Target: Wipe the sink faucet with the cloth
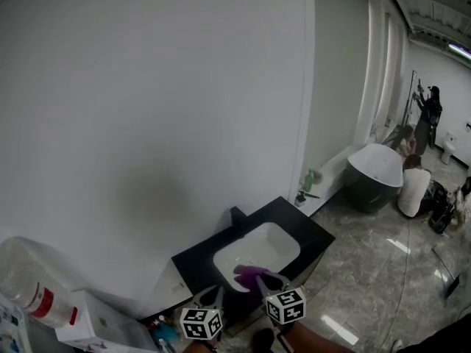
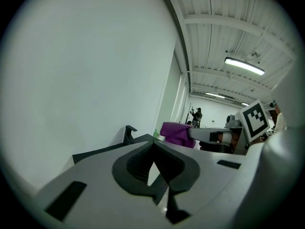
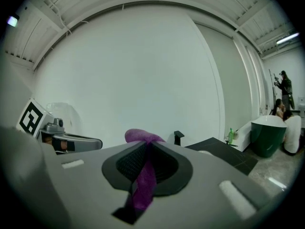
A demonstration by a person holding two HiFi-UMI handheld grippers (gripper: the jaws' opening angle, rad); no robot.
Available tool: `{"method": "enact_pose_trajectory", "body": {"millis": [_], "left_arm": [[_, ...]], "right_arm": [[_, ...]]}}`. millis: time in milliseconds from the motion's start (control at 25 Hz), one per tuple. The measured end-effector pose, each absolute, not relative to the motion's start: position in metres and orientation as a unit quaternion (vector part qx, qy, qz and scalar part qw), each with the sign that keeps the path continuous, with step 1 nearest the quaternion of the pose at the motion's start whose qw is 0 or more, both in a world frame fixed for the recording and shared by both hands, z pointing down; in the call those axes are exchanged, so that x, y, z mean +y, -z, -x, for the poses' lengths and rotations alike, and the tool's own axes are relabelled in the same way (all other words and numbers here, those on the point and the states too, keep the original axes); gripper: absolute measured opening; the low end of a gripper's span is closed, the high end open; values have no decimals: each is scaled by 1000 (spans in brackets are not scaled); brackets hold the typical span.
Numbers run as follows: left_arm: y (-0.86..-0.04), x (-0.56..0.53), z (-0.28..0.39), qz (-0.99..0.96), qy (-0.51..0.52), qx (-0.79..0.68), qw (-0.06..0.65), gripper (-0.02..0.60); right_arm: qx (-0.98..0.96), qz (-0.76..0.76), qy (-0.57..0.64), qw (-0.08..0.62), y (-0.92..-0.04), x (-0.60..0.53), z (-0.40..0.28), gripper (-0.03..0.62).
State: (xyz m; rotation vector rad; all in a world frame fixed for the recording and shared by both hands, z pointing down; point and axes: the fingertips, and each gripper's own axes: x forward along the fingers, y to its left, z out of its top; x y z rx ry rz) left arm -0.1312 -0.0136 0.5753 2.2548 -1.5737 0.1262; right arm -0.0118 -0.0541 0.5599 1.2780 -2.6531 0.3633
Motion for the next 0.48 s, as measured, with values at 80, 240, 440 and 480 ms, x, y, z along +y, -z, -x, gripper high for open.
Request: {"method": "enact_pose_trajectory", "body": {"millis": [80, 240, 440, 480], "left_arm": [[-579, -47, 134, -797, -41, -571, 194, 5], [-583, -111, 138, -781, -37, -590, 202, 5], [-589, -172, 148, -765, -33, -606, 215, 5], [-590, -181, 150, -765, -36, -605, 216, 5]], "right_arm": [[-894, -420, -128, 90, -570, -94, 14, 29], [-903, -395, -137, 96, -582, -173, 22, 29], [-911, -374, -132, 114, -593, -267, 37, 29], [-911, -374, -129, 118, -595, -287, 42, 29]]}}
